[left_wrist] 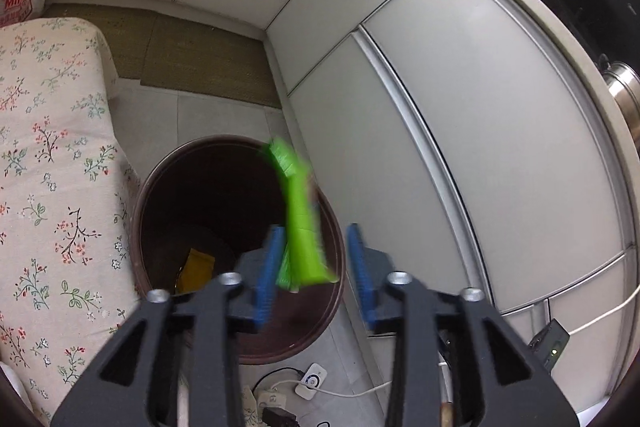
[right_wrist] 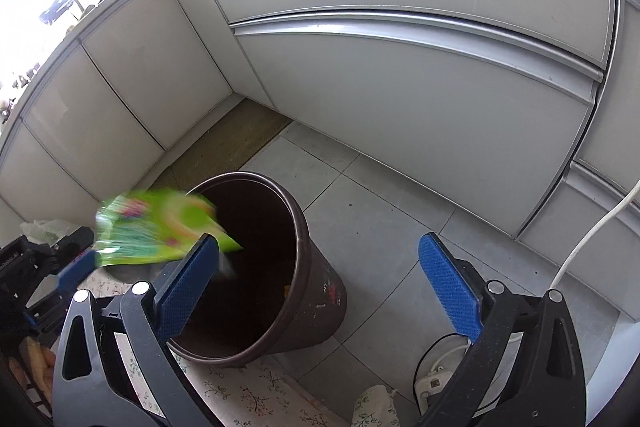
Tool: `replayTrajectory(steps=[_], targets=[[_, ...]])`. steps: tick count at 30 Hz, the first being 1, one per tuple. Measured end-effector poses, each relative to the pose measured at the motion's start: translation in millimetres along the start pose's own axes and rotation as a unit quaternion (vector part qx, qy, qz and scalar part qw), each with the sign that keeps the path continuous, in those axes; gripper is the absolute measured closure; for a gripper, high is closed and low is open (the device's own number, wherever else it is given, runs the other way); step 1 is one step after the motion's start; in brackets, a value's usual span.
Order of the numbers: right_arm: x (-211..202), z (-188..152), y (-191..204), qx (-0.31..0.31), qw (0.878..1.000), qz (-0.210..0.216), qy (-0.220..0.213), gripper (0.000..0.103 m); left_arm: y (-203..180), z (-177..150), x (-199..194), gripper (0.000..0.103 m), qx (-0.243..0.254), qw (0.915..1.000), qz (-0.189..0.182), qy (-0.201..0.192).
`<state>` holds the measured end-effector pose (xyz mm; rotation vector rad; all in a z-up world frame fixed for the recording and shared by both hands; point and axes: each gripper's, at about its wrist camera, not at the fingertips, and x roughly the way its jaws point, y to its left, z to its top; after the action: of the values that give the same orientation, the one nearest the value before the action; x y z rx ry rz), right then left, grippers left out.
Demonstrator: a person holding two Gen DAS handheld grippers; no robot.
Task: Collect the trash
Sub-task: 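Open the left tool over the brown bin to drop the chip bag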
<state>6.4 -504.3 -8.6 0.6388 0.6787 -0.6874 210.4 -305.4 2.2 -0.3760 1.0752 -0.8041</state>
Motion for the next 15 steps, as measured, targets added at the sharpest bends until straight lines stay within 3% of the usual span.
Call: replayTrajectory(steps=[5,10,15], targets=[[-3,-2,15,-0.029,0.999,-0.018,-0.009,0.007,-4,-6,-6,0.042,0.024,0.9992,0.032,-0.005],[-1,-7,33,-0.065,0.997,-0.029,-0.013,0.007,-3,-17,-19,0.025,0.058,0.9935,0.095,-0.025],[0,-15,54,-0.101,0.994,-0.028,-0.010,0.007,1,-29,-37,0.019,0.101,0.9819,0.154,-0.044]])
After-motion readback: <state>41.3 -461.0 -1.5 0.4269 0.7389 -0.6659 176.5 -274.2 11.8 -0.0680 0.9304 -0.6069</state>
